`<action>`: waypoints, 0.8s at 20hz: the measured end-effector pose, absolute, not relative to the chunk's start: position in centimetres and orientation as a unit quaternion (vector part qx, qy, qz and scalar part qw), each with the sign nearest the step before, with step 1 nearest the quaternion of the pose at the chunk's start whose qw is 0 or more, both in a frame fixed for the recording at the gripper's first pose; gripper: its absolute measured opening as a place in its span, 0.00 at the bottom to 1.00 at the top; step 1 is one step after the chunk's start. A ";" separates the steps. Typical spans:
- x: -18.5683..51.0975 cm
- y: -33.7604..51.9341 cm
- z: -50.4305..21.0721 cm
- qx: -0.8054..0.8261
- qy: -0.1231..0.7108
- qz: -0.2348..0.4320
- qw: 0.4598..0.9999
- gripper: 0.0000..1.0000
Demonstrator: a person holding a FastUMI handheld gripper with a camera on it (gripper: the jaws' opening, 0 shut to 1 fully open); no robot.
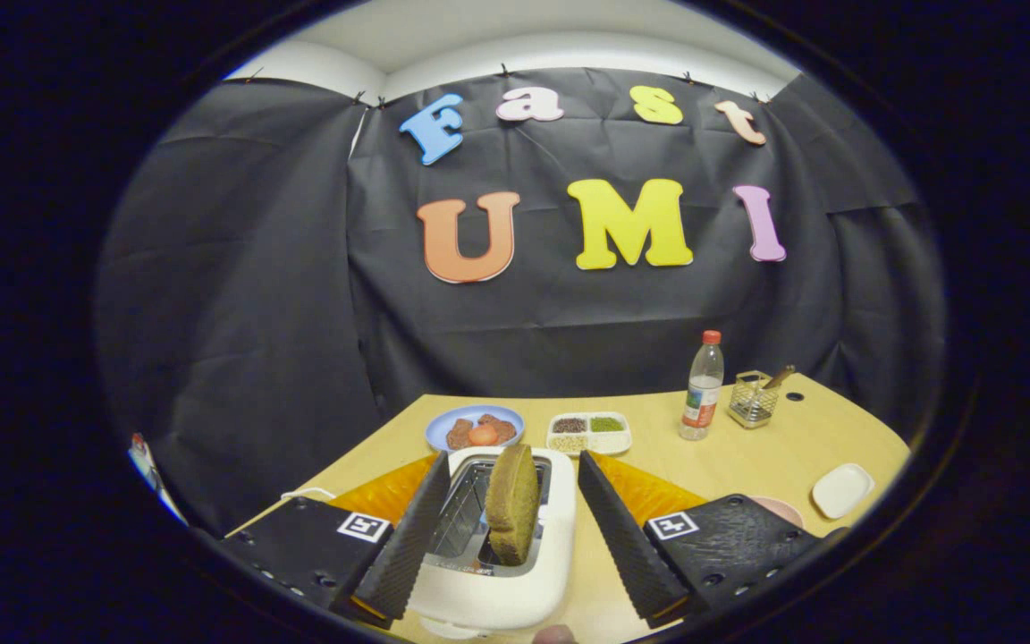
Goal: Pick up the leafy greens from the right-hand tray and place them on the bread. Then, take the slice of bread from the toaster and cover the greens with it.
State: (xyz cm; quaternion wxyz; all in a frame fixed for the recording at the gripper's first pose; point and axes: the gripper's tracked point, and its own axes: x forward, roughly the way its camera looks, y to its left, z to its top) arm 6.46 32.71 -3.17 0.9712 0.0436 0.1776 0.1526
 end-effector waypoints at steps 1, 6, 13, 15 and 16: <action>6.7 33.0 -3.7 0.043 0.183 0.151 0.970 0.89; 7.6 33.3 -6.5 0.073 0.238 0.144 0.958 0.68; 8.1 33.1 -6.3 0.086 0.240 0.138 0.957 0.16; 7.8 33.5 -5.2 0.086 0.223 0.157 0.958 0.08; 7.6 33.5 -4.3 0.086 0.211 0.165 0.959 0.08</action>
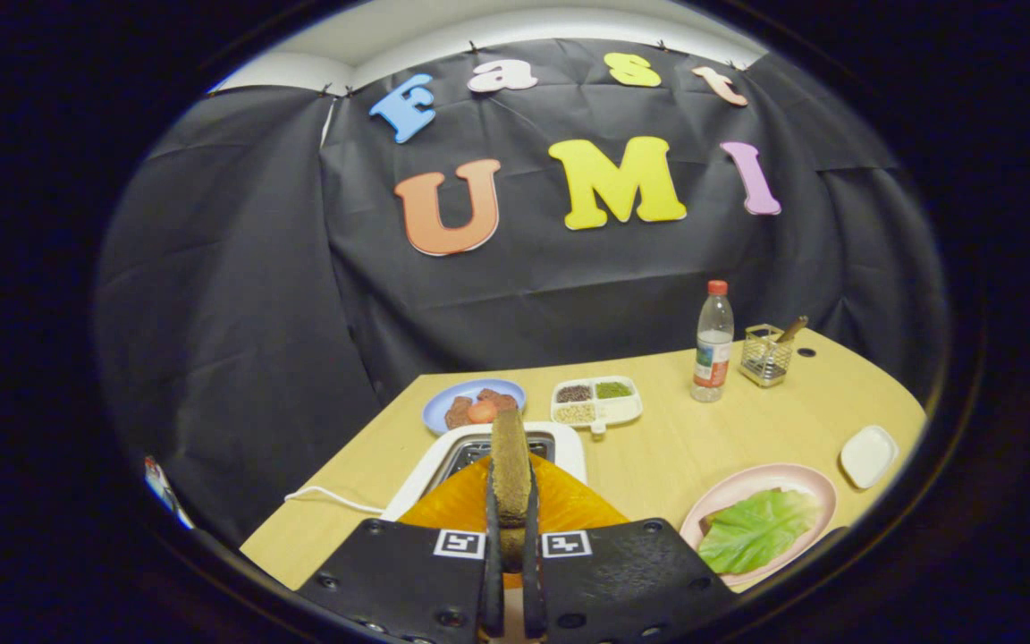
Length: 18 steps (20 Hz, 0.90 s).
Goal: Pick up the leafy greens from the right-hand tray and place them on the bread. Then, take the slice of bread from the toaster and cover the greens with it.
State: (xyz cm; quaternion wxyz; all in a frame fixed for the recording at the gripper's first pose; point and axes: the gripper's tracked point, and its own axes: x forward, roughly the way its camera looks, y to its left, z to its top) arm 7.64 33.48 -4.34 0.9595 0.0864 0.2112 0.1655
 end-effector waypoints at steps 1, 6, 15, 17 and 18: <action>7.6 33.4 -3.5 0.087 0.196 0.170 0.962 0.08; 6.3 31.7 2.0 0.110 0.122 0.192 0.968 0.08; 5.1 22.3 3.8 0.121 0.077 0.151 0.978 0.08; 5.8 19.7 1.5 0.118 0.095 0.129 0.980 0.08; 6.2 18.6 0.1 0.115 0.108 0.119 0.980 0.08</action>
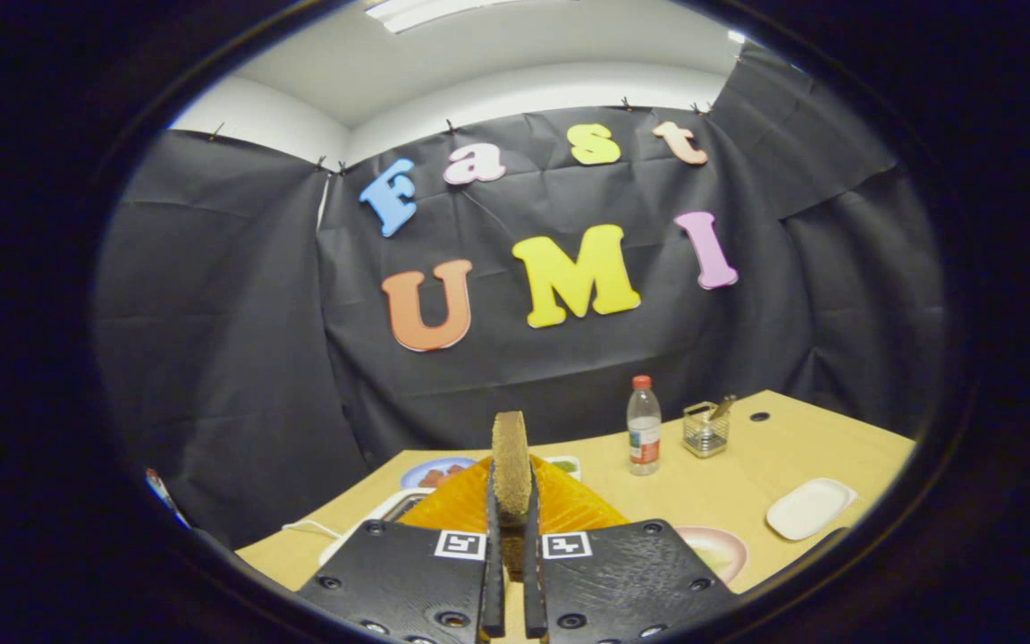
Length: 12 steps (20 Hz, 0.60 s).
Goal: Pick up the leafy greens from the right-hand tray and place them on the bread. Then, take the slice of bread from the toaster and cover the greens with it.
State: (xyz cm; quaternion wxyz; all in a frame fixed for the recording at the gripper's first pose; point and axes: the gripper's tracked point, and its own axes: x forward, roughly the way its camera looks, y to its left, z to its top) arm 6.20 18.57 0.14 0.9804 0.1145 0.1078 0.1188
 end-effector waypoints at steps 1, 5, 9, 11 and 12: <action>6.5 17.6 -1.3 0.115 0.124 0.112 0.979 0.08; 7.6 16.3 -5.7 0.138 0.178 0.104 0.969 0.08; 8.4 15.2 -8.9 0.146 0.210 0.086 0.963 0.08; 8.7 14.9 -10.1 0.159 0.226 0.084 0.957 0.08; 8.8 14.6 -10.7 0.160 0.231 0.080 0.956 0.08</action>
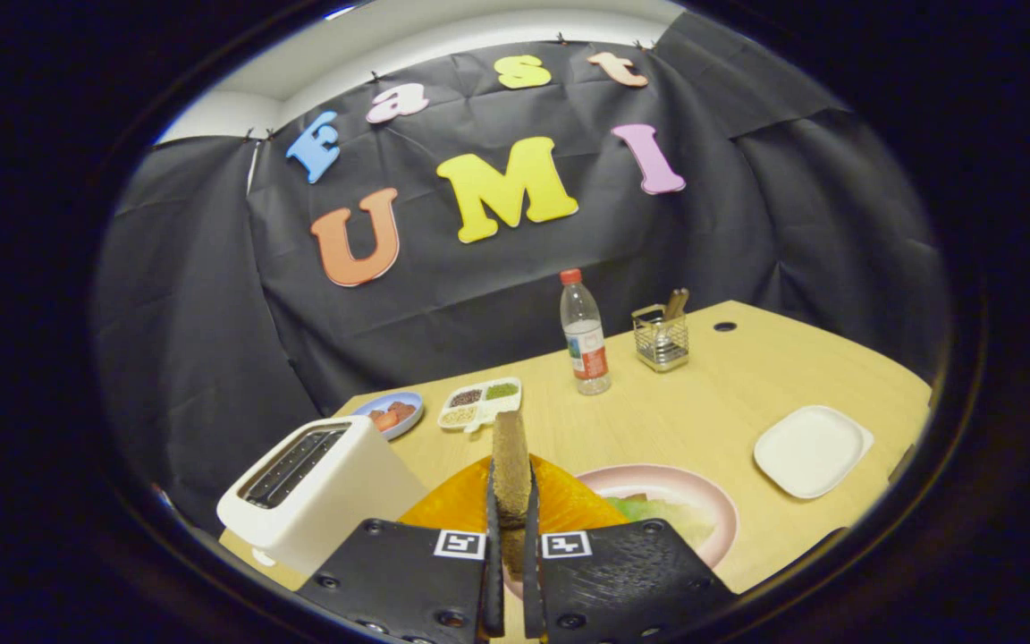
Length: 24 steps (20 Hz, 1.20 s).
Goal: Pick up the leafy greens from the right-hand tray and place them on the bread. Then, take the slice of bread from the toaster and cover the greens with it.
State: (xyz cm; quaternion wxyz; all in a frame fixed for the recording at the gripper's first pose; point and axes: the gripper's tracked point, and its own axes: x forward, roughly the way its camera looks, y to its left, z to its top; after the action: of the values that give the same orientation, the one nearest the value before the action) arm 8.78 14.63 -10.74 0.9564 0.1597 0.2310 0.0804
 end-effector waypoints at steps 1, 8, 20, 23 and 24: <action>8.8 14.1 -11.5 0.155 0.236 0.075 0.956 0.08; 8.1 10.1 -15.1 0.183 0.269 0.051 0.944 0.08; 7.4 5.0 -15.6 0.115 0.248 -0.027 0.962 0.89; 7.1 5.3 -11.6 0.087 0.185 -0.023 0.979 0.96; 6.8 5.4 -9.6 0.073 0.156 -0.019 0.985 0.96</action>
State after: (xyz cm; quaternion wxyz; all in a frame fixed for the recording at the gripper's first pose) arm 6.81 5.39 -9.62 0.9849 0.0733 0.1559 -0.0188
